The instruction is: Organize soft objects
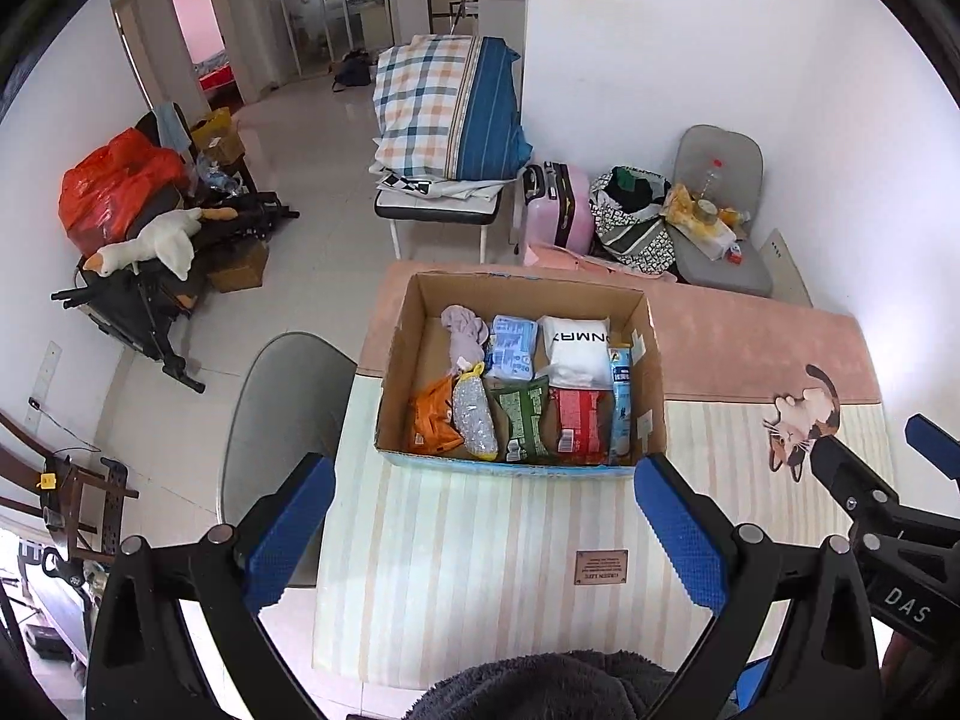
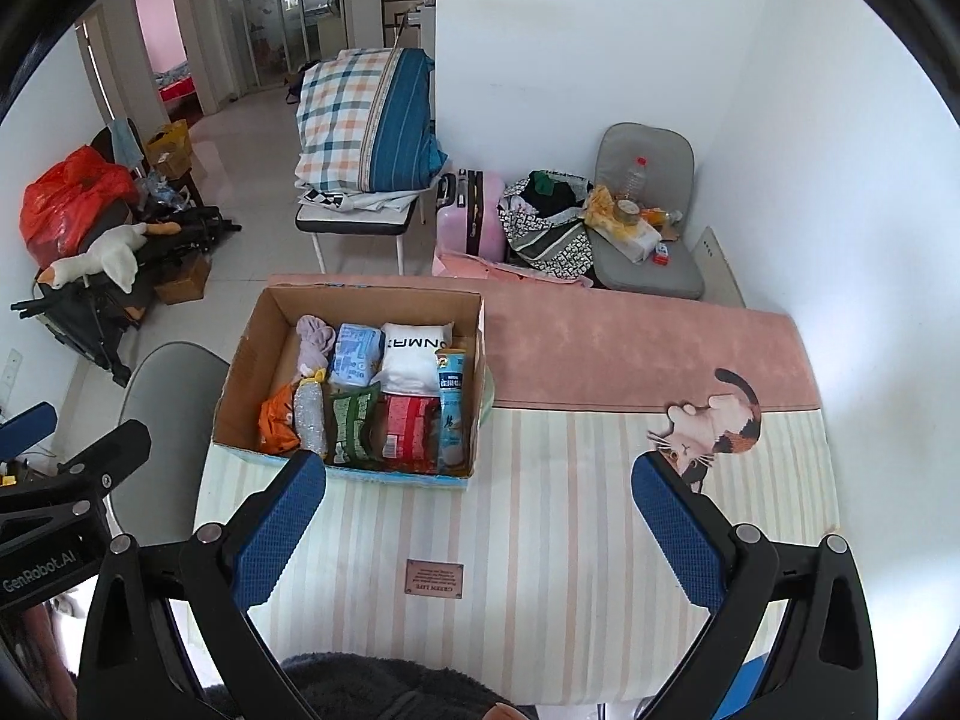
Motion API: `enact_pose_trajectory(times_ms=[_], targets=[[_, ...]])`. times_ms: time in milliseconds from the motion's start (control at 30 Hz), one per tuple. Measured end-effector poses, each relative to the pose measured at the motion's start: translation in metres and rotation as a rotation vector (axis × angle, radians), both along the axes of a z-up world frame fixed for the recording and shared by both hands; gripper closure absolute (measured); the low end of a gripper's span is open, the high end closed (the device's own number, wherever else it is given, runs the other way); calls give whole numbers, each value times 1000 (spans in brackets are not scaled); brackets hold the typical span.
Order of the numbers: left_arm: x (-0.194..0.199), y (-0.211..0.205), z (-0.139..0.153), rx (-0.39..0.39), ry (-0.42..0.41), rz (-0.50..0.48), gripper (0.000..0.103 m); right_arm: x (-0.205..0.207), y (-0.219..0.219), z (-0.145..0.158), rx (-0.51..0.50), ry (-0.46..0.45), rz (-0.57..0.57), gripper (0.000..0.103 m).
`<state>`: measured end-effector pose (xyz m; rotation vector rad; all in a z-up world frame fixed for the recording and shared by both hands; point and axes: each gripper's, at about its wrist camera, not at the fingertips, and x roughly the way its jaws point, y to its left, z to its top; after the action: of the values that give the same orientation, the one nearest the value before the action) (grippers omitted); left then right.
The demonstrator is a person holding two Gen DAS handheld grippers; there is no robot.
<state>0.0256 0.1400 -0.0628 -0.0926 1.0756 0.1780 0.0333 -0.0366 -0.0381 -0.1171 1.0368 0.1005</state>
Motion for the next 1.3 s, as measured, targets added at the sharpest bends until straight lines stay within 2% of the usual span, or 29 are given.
enact_pose_trajectory(times_ms=[1300], targets=[[0, 0, -2, -3, -3, 1, 1, -3, -10, 8, 3, -26, 7, 0]])
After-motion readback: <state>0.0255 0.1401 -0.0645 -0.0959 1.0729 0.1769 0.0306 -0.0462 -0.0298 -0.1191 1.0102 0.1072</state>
